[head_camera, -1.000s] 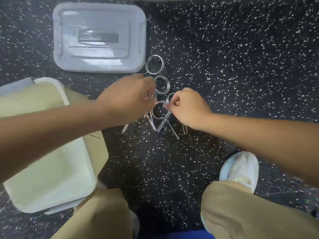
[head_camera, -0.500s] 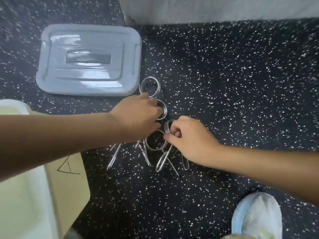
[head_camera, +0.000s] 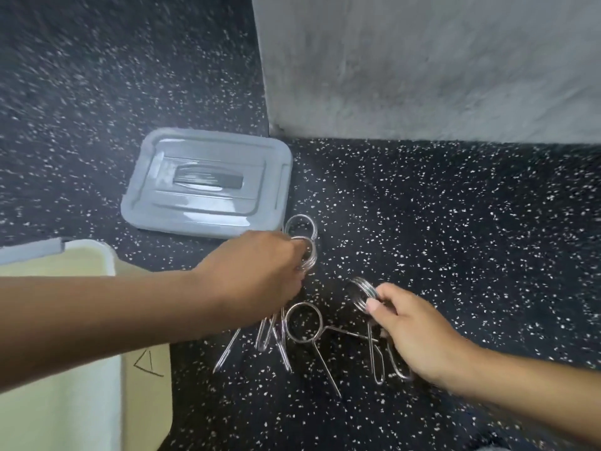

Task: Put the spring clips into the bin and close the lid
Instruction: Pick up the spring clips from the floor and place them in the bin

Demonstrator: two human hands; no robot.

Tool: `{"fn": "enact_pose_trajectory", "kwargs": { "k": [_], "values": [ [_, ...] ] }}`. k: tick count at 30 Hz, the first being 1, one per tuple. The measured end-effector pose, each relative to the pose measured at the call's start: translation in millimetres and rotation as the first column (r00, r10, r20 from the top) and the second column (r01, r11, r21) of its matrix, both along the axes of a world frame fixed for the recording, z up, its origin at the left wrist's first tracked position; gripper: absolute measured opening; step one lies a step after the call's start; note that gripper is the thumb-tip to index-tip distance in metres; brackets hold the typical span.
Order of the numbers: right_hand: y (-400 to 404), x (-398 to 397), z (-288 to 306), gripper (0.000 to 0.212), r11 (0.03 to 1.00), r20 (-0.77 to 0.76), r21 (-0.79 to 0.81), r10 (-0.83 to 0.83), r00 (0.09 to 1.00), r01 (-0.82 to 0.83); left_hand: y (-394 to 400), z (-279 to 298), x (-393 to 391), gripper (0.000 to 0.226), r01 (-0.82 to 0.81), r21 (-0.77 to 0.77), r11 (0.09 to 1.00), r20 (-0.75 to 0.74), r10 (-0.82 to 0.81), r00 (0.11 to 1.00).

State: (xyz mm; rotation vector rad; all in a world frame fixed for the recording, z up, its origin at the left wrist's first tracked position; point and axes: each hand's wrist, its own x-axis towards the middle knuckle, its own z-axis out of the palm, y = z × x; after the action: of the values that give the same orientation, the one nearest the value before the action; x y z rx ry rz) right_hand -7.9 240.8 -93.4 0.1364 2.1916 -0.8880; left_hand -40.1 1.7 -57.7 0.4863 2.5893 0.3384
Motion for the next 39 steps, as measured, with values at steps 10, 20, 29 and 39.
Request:
{"fn": "enact_pose_trajectory", "kwargs": {
  "k": [10,20,29,39],
  "values": [
    [-39,3,54,0.032,0.952,0.101,-0.221,-0.191,0.976,0.210,-64,81,77,0.048,-0.552,0.189,0.812,0.229,0.510,0.829],
    [-93,4,69,0.013,0.930,0.215,-0.332,-0.088,0.973,0.158,-133,88,158,0.015,-0.901,0.418,0.114,0.474,0.819,0.323],
    [-126,13,85,0.010,0.966,0.152,-0.258,0.022,0.988,0.019,-160,50,206,0.022,-0.768,0.337,-0.544,0.688,0.699,-0.193],
    [-203,-2,129,0.013,0.911,-0.078,-0.355,0.196,0.978,-0.211,-160,-20,200,0.043,-0.704,0.063,-0.708,0.737,0.508,-0.445]
  ]
}}
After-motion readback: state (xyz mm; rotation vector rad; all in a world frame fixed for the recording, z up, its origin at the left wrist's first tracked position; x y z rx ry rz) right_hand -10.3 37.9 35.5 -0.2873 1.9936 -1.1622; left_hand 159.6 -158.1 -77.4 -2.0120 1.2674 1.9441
